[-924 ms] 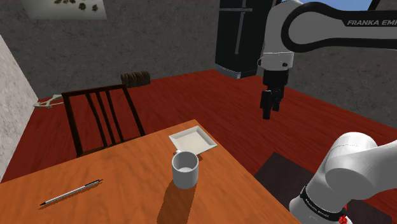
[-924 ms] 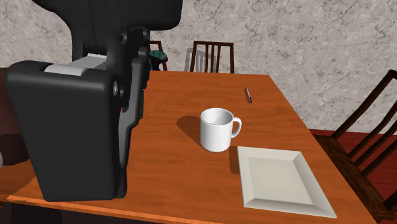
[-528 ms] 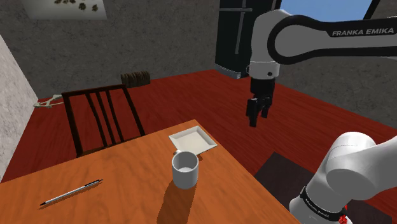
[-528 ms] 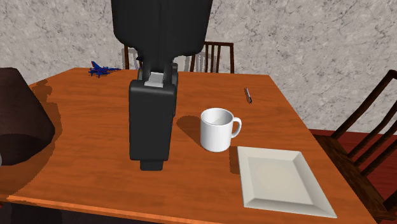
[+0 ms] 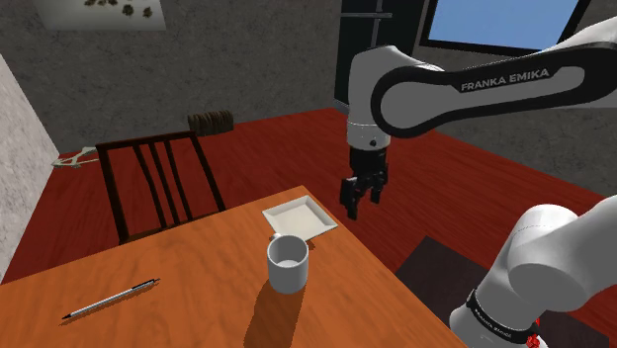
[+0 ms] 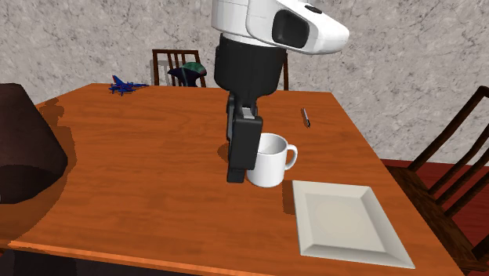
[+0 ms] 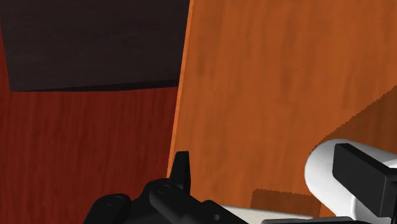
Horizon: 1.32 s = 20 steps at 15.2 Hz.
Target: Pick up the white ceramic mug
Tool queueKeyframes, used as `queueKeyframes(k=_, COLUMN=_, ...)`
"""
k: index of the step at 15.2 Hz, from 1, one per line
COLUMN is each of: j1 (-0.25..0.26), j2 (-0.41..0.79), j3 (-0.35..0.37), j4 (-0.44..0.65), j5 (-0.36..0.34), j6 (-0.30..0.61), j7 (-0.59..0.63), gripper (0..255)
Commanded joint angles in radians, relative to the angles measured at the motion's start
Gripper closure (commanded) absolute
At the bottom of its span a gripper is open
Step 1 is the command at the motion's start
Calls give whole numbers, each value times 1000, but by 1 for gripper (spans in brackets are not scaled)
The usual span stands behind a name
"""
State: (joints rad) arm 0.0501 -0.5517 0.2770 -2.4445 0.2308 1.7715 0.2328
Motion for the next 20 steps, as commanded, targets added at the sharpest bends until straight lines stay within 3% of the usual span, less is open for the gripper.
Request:
queueKeyframes(k=1, j1=7, j2=65, j3=49, j4=18, j5=13, j6=64, j7=56, gripper=0)
queueKeyframes(k=6, j1=5, j2=236, j3=145, j4=89, j5=-7, j6=194, j7=182, gripper=0)
queueKeyframes(k=11, j1=2, j2=428, j3=224, j4=190, j5=-86, j6=299, j7=328, gripper=0)
queueKeyframes(k=20, j1=4, j2=486, j3=232, j4=137, j5=-108, j6=406, j7=342, gripper=0)
